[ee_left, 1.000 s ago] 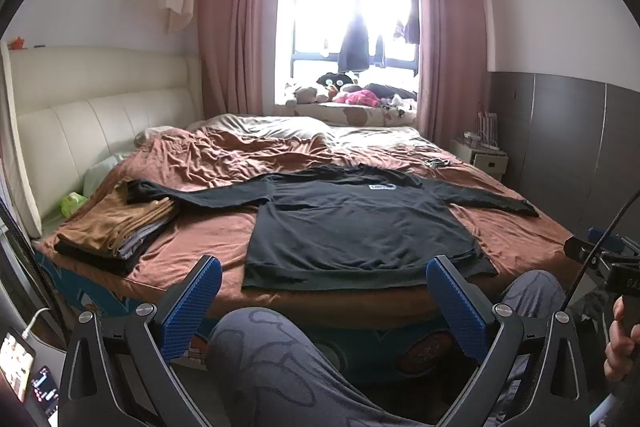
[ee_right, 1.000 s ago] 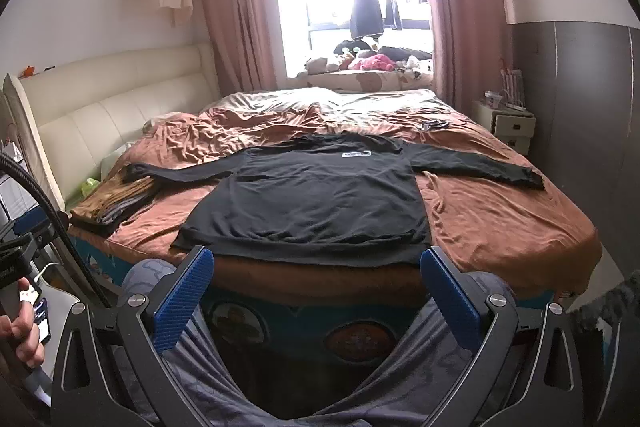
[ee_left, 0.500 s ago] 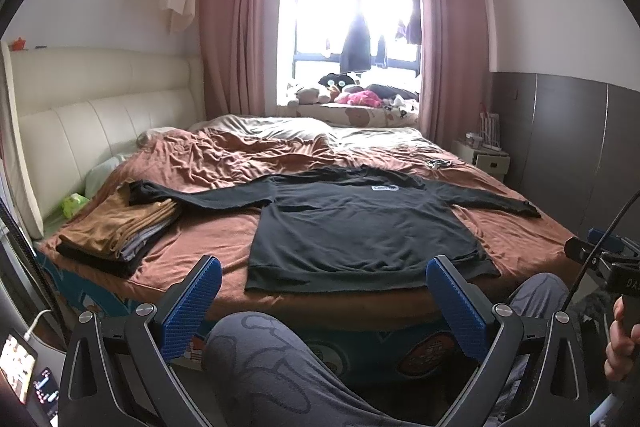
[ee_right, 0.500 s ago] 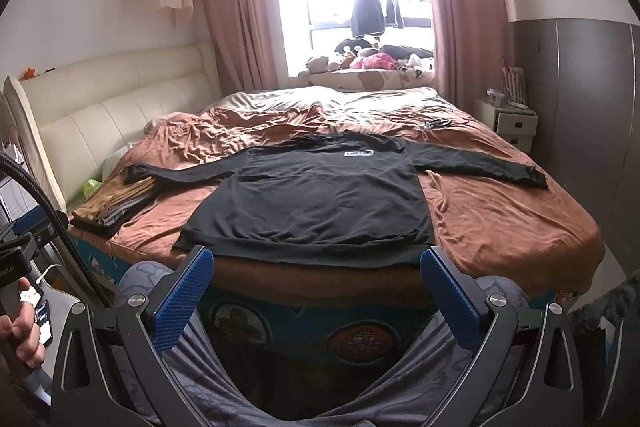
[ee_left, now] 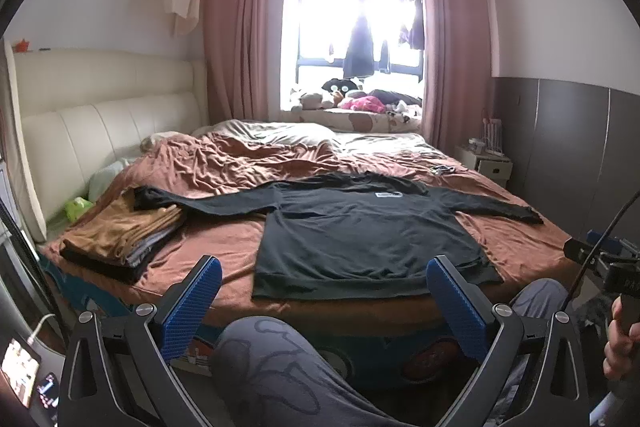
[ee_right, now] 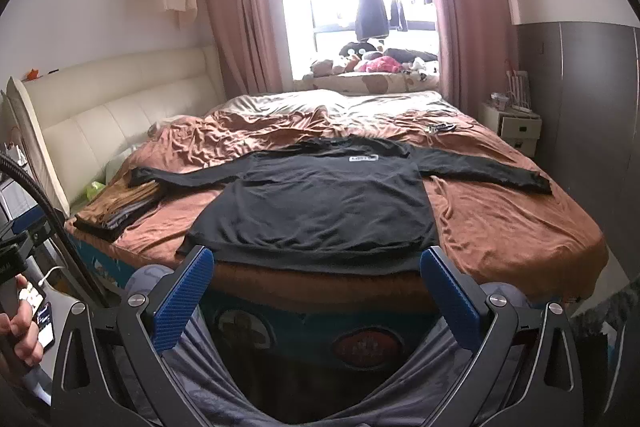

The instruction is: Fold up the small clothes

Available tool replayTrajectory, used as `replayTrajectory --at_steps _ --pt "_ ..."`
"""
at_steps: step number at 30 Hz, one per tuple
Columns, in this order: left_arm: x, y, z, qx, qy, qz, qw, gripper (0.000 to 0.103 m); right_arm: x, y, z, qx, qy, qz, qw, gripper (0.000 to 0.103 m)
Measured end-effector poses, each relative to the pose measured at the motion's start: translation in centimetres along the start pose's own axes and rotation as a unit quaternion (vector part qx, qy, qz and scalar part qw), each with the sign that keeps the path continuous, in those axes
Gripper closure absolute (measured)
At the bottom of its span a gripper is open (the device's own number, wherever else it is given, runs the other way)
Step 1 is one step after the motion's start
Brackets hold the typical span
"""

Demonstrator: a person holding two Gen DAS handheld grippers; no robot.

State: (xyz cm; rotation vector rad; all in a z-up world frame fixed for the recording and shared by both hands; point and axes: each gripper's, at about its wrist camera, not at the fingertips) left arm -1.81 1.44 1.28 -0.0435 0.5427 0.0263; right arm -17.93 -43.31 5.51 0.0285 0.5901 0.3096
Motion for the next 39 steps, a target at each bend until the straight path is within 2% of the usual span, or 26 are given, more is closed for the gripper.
replayTrajectory --at_steps 10,23,33,37,39 --pt "1.5 1.8 0.9 -0.011 0.005 0.010 0.9999 0.000 2.5 0.8 1.6 -0.013 0.011 0.002 1.000 0.000" --pt "5.5 6.0 4.2 -0.048 0.017 0.049 0.9975 0.000 8.9 1.7 6.4 -0.028 0.015 0.003 0.999 0.000" --pt "9.7 10.7 6.4 -0.080 0.038 0.083 0.9925 0.000 15.1 1.5 10.1 -0.024 0.036 0.023 0.999 0.000" --pt "11.1 12.0 7.4 -0.079 0.038 0.086 0.9924 0.000 17.4 0.6 11.6 0.002 0.057 0.056 0.997 0.000" --pt "11.6 12.7 8.0 -0.080 0.036 0.088 0.9923 0.000 18.2 0.2 12.4 0.005 0.059 0.057 0.997 0.000"
Point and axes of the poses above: each gripper's, at about its wrist camera, not at the fingertips, and x roughly the way its jaws point, y to its left, z to its top, and after that the axes turned 11 degrees about y, right-handed
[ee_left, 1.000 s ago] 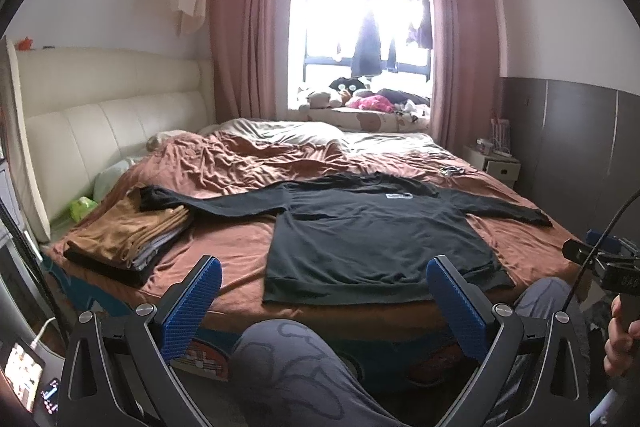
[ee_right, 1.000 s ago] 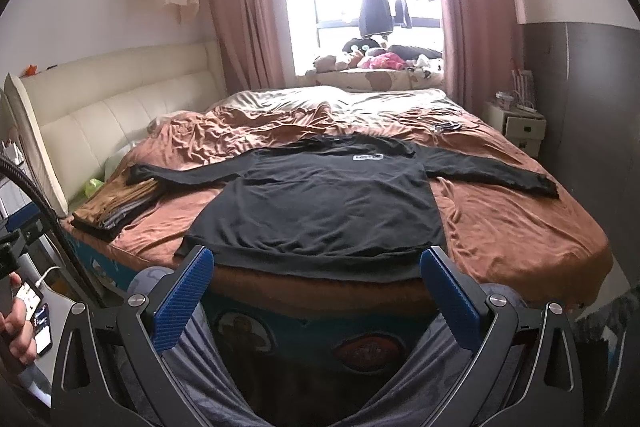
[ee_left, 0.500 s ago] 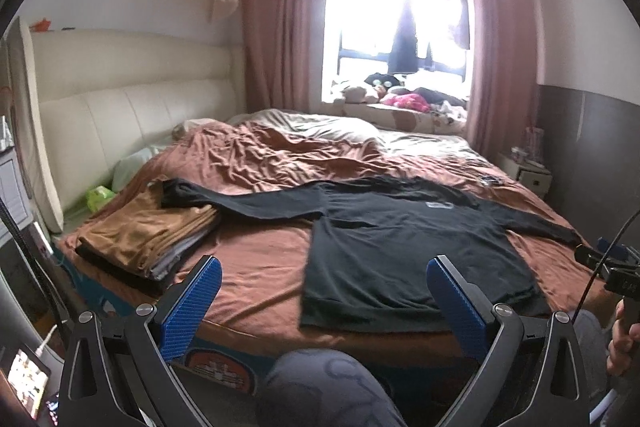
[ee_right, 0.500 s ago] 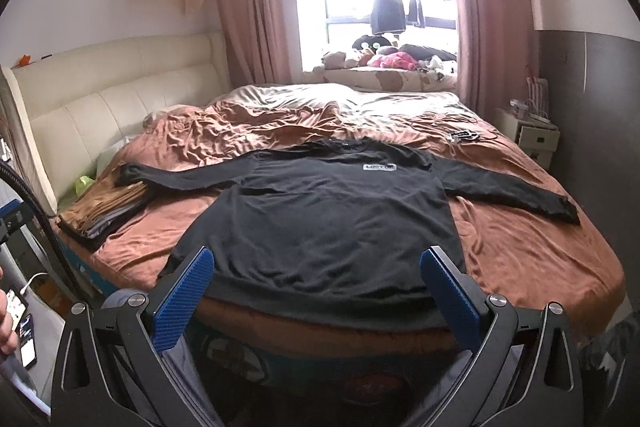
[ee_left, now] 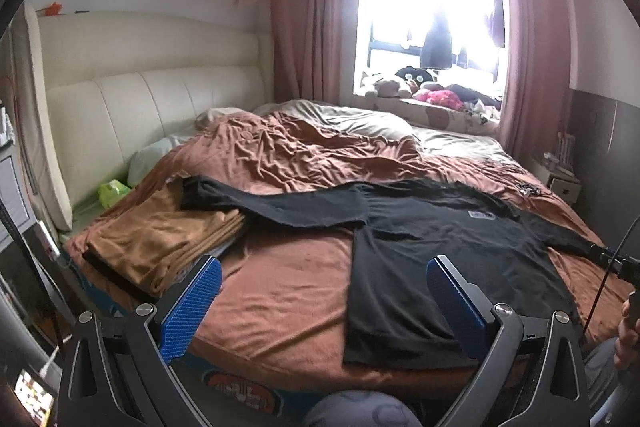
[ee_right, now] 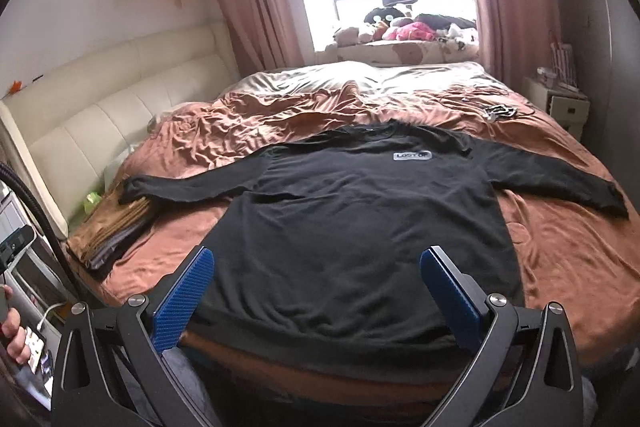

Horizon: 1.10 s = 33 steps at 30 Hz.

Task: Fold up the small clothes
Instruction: 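Move the left tool down to the sweatshirt sleeve cuff by the brown clothes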

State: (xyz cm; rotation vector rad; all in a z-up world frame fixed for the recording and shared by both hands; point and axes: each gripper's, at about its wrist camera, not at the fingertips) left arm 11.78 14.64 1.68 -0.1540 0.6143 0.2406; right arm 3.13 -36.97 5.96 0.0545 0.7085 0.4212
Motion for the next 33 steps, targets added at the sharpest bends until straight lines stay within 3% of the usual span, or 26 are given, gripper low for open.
replayTrajectory --at_steps 14,27,33 --pt "6.1 3.3 4.2 -0.021 0.029 0.037 0.9987 0.000 6.3 -0.4 6.0 -0.002 0.026 0.015 1.000 0.000" --pt "12.8 9.5 8.2 -0.071 0.067 0.070 0.9927 0.002 14.3 0.2 11.4 -0.013 0.074 0.028 0.997 0.000" --pt "16.4 13.5 11.0 -0.133 0.098 0.084 0.9827 0.011 17.4 0.8 13.8 -0.023 0.082 0.040 0.996 0.000"
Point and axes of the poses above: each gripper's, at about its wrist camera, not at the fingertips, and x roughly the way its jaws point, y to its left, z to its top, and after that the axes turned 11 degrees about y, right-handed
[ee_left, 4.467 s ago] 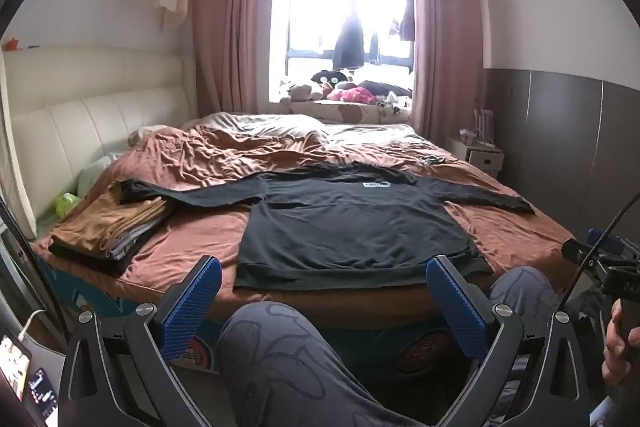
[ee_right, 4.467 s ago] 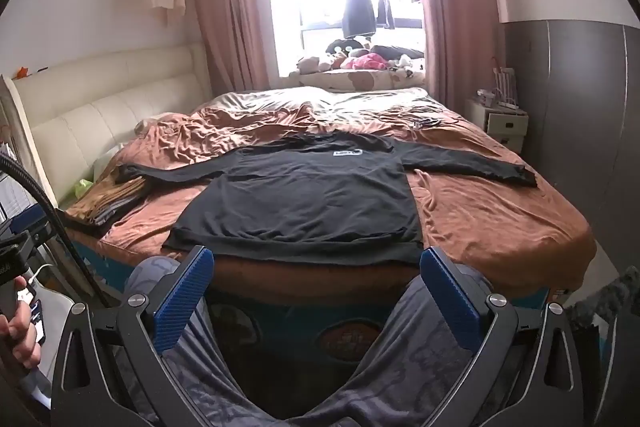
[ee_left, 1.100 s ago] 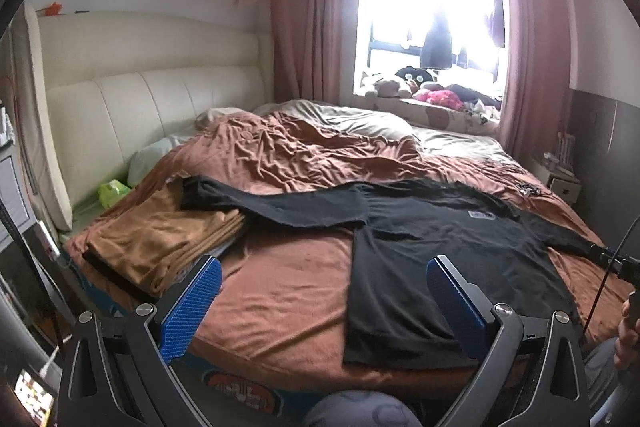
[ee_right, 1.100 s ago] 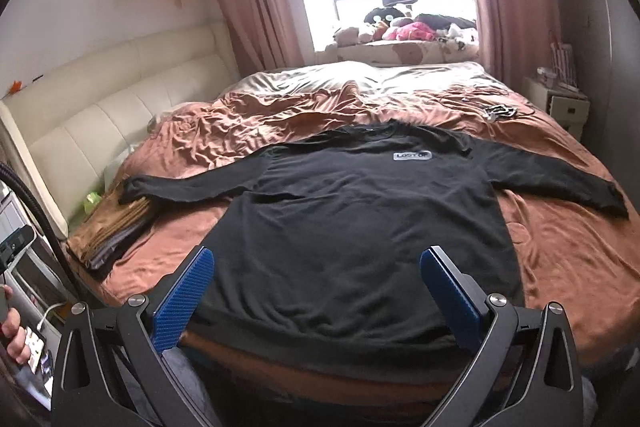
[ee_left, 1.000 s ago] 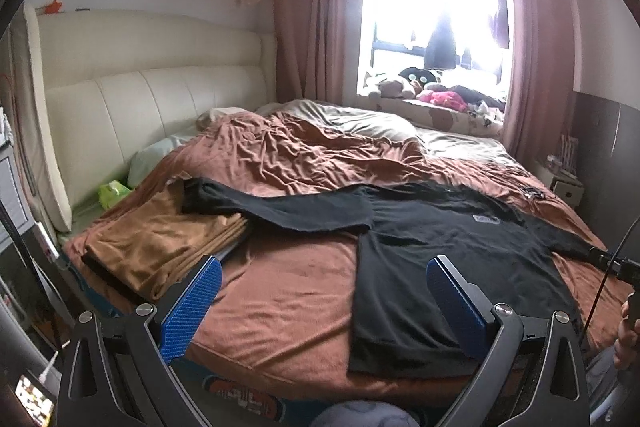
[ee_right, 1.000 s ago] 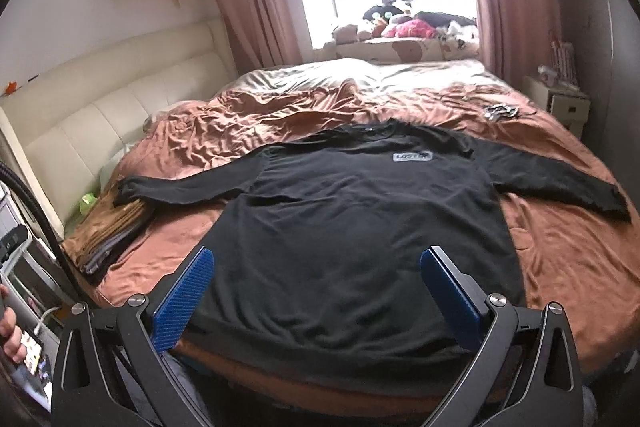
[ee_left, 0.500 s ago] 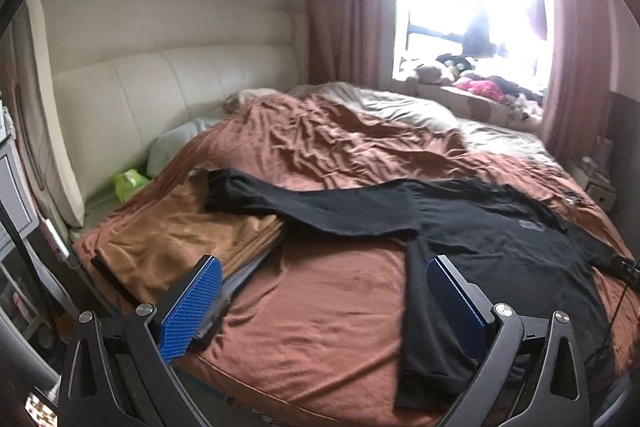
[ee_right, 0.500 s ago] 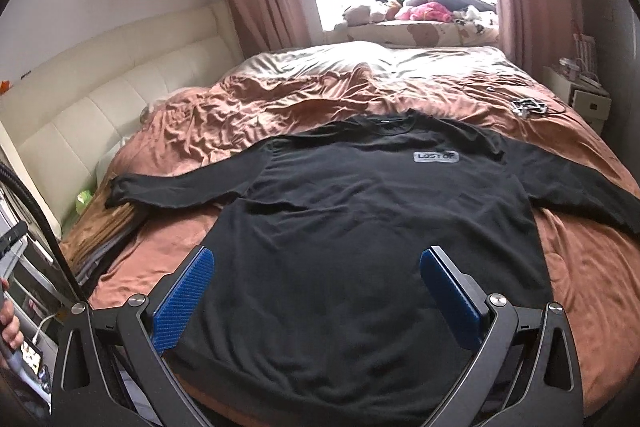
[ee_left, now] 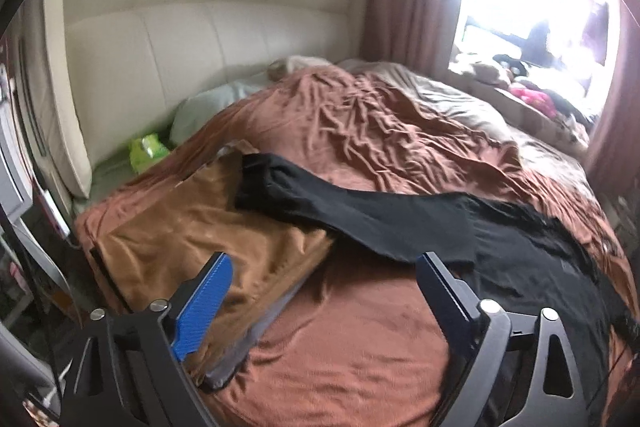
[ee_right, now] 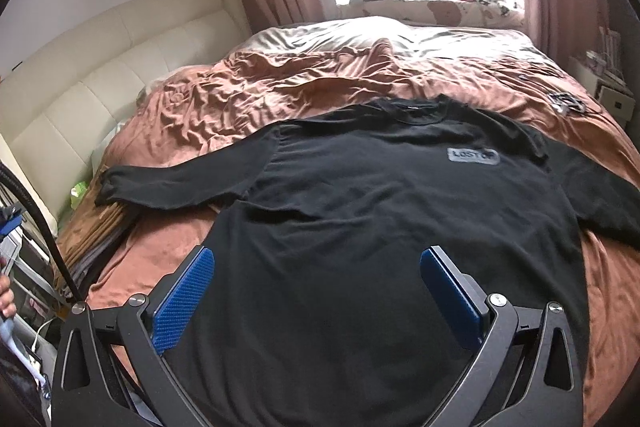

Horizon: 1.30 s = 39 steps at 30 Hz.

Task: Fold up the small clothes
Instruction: 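Move the left tool down to the sweatshirt sleeve cuff by the brown clothes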

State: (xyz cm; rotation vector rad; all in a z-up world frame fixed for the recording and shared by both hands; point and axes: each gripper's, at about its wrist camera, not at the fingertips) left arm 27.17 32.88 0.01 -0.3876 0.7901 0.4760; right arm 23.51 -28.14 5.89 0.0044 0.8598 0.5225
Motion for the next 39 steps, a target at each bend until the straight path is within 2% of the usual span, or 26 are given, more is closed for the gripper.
replayTrajectory --at_steps 4,8,12,17,21,26,29,31,39 --pt "2.8 2.0 2.5 -0.036 0.023 -0.004 0.9991 0.019 1.9 0.4 1.9 -0.019 0.001 0.004 1.000 0.001" --pt "4.8 4.1 4.8 -0.065 0.030 0.001 0.9974 0.024 4.5 0.8 3.6 -0.040 0.017 0.023 0.999 0.013" --pt "7.0 5.9 6.9 -0.081 0.038 0.017 0.9959 0.027 7.3 0.9 5.2 -0.053 0.034 0.037 0.997 0.013" --pt "10.9 7.5 8.9 -0.087 0.068 0.030 0.9934 0.044 11.0 1.3 7.2 -0.064 0.049 0.060 0.995 0.015" --pt "14.9 8.6 9.8 -0.090 0.094 0.055 0.9900 0.045 14.2 1.8 8.5 -0.071 0.066 0.069 0.993 0.022" --pt "19.6 9.8 10.0 -0.106 0.121 0.083 0.9834 0.045 17.7 2.8 10.0 -0.091 0.084 0.070 0.990 0.023" --pt "22.3 10.2 9.8 -0.117 0.142 0.080 0.9796 0.045 19.7 3.3 10.9 -0.098 0.094 0.065 0.989 0.023" --pt "24.0 10.5 9.6 -0.116 0.152 0.097 0.9769 0.045 21.1 3.9 11.6 -0.100 0.101 0.067 0.988 0.023" --pt "26.4 10.8 10.3 -0.110 0.162 0.119 0.9734 0.043 26.0 5.6 13.2 -0.106 0.124 0.061 0.985 0.023"
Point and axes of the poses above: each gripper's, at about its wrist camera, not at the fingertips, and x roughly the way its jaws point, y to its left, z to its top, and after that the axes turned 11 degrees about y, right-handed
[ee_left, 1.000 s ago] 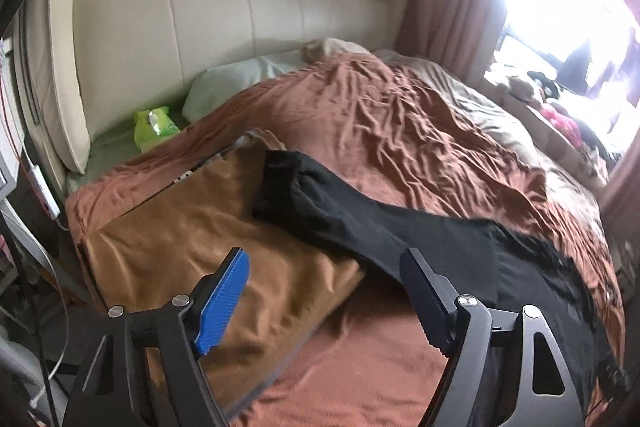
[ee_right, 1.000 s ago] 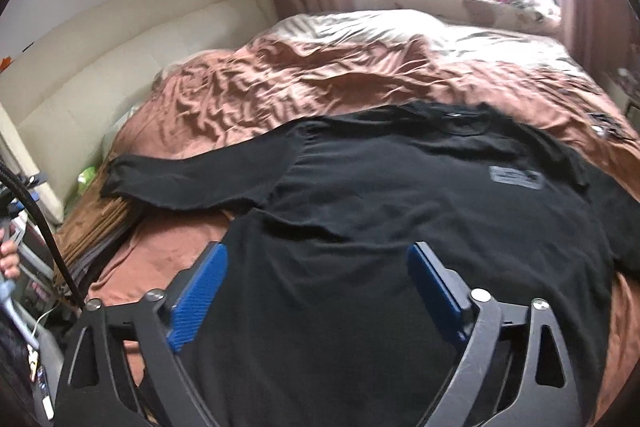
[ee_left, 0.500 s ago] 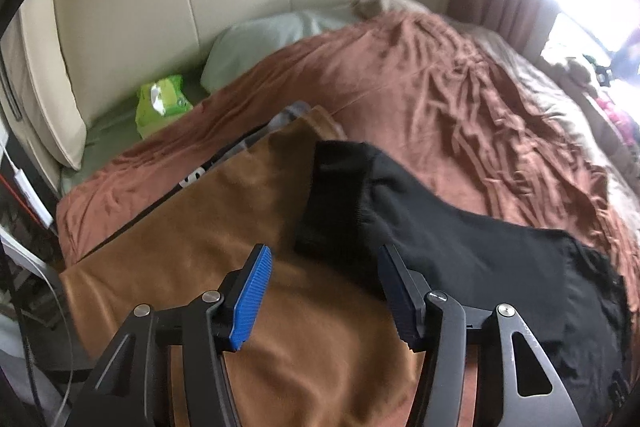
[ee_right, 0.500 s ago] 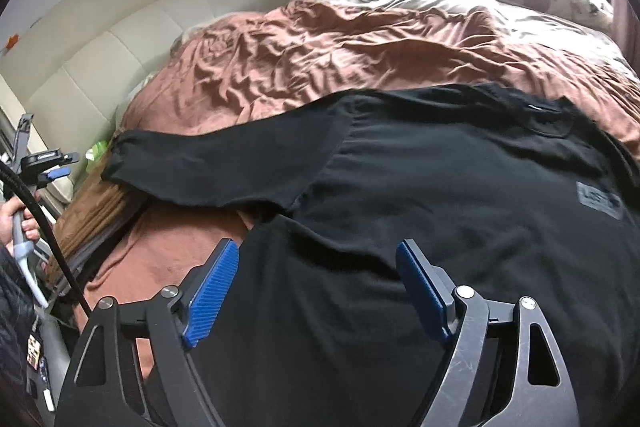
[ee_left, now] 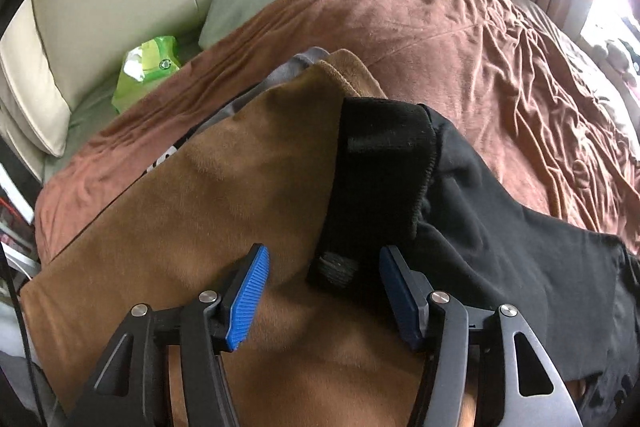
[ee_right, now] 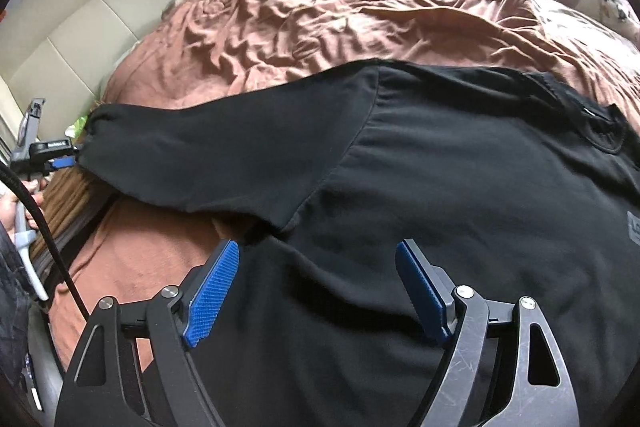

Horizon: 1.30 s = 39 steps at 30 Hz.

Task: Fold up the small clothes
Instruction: 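Move the left tool down to the sweatshirt sleeve cuff by the brown clothes, then grasp the sleeve cuff with the left tool while the right tool pinches the shirt body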

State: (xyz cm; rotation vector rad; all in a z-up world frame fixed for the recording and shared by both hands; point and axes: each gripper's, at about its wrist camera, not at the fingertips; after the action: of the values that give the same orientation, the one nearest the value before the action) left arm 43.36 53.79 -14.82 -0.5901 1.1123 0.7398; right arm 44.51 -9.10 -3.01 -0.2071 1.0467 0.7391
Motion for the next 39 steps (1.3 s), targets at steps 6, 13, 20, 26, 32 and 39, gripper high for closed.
replayTrajectory --at_steps 6,13,20,26,32,39 --pt "0.1 -1.0 0.2 -0.002 -0.004 -0.021 0.9998 0.065 2.4 0.8 1.9 0.002 0.007 0.008 1.000 0.023" --pt "-1.9 -1.7 -0.3 0.004 -0.027 -0.044 0.9986 0.088 4.8 1.3 3.2 -0.005 0.024 0.003 1.000 0.023" --pt "-7.0 -1.9 -0.2 0.008 -0.080 -0.078 0.9937 0.090 5.7 0.7 3.8 0.004 0.031 0.005 1.000 0.026" --pt "-11.1 -5.1 -0.1 0.044 -0.104 -0.107 0.9878 0.090 6.4 -0.2 4.1 0.033 0.038 0.029 0.998 0.063" --pt "-14.5 -7.9 0.1 0.073 -0.131 -0.113 0.9822 0.090 8.1 -1.5 4.0 0.073 0.052 0.067 0.994 0.076" --pt "-17.4 -11.7 0.7 0.096 -0.150 -0.131 0.9753 0.090 9.6 -3.1 4.6 0.098 0.068 0.110 0.987 0.077"
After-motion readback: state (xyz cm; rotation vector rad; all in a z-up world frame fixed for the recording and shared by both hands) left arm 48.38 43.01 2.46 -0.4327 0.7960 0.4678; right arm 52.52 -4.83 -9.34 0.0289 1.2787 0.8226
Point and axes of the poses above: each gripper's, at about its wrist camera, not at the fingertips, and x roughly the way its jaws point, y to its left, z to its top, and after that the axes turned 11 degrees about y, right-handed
